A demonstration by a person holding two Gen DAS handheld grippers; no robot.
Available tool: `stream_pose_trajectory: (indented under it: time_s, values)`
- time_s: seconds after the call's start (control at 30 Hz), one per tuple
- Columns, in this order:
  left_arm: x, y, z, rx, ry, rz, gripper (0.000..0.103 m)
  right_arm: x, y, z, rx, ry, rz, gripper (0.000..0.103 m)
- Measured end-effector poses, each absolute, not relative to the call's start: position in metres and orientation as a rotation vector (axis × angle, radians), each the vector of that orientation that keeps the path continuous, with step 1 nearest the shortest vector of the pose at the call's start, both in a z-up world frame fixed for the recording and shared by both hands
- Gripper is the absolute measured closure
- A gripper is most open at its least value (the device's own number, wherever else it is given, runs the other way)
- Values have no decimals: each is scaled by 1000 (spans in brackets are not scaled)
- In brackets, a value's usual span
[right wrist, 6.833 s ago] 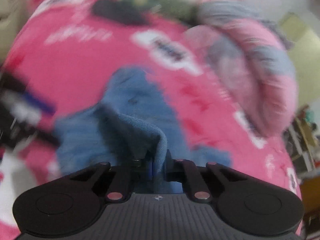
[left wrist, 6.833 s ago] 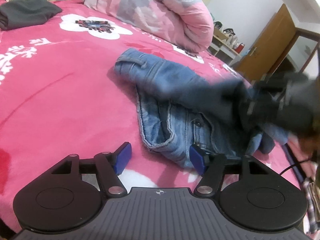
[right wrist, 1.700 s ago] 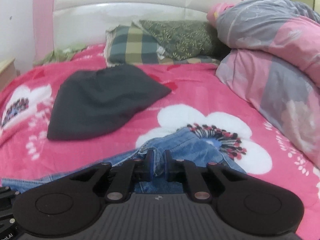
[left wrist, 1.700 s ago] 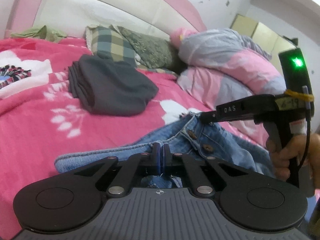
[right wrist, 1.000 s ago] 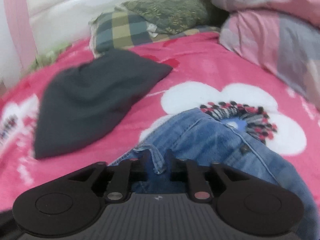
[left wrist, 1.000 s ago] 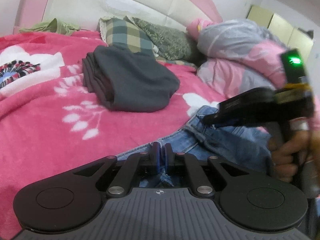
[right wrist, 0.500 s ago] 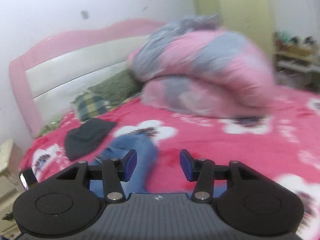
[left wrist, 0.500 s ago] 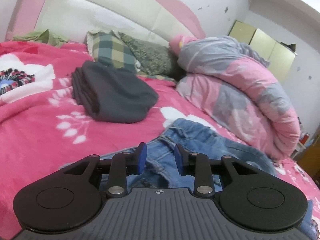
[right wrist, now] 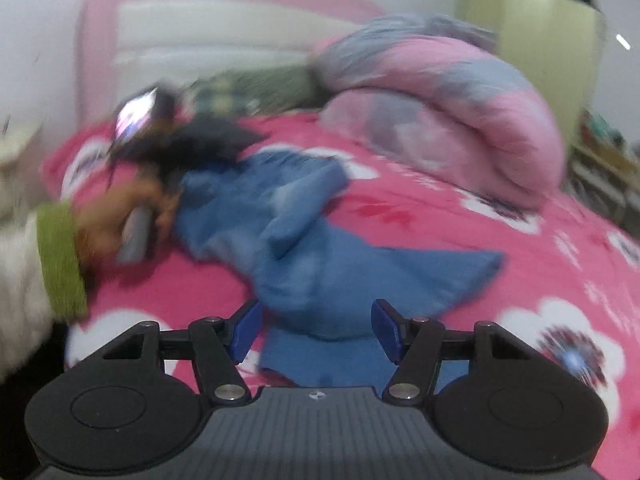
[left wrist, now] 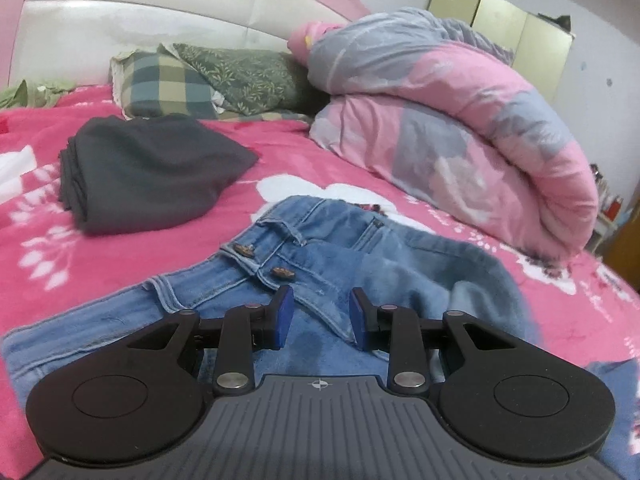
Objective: Fold clothes
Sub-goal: 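Move the right gripper to a jeans leg hem and grasp it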
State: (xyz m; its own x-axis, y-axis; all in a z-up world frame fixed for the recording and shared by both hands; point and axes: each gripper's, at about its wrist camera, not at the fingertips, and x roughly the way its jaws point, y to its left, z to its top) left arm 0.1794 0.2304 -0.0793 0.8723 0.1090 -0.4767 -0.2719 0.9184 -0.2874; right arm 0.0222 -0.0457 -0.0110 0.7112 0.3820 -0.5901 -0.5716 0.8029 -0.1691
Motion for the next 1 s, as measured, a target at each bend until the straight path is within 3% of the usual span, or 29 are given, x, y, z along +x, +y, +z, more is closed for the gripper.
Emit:
stream_pose_trajectory:
  time_s: [0.13,0.17,0.27,0.4,0.6,0.83,1.0]
  values:
    - [188,233,-93,-362,526,214,73,33,4,-48,-568,493,575,41]
    - [187,234,-93,-372,517,214,73,37,11,-56,-609,489,584,45]
    - [185,235,-95,-373,518,208,73,46,29,-75,-709,483,603,77]
    - [184,233,-96,-356,516,212,73,51,27,-75,-692,466,597,95]
    - [187,232,-94,-350,517,217,73,76,-21,-24,-473,412,552,99]
    - [188,231,-95,-337,520,222,73,193,-74,34,-295,384,393,99]
    - [188,231,-95,-333,522,221,73,298,-97,9,-139,521,304,99]
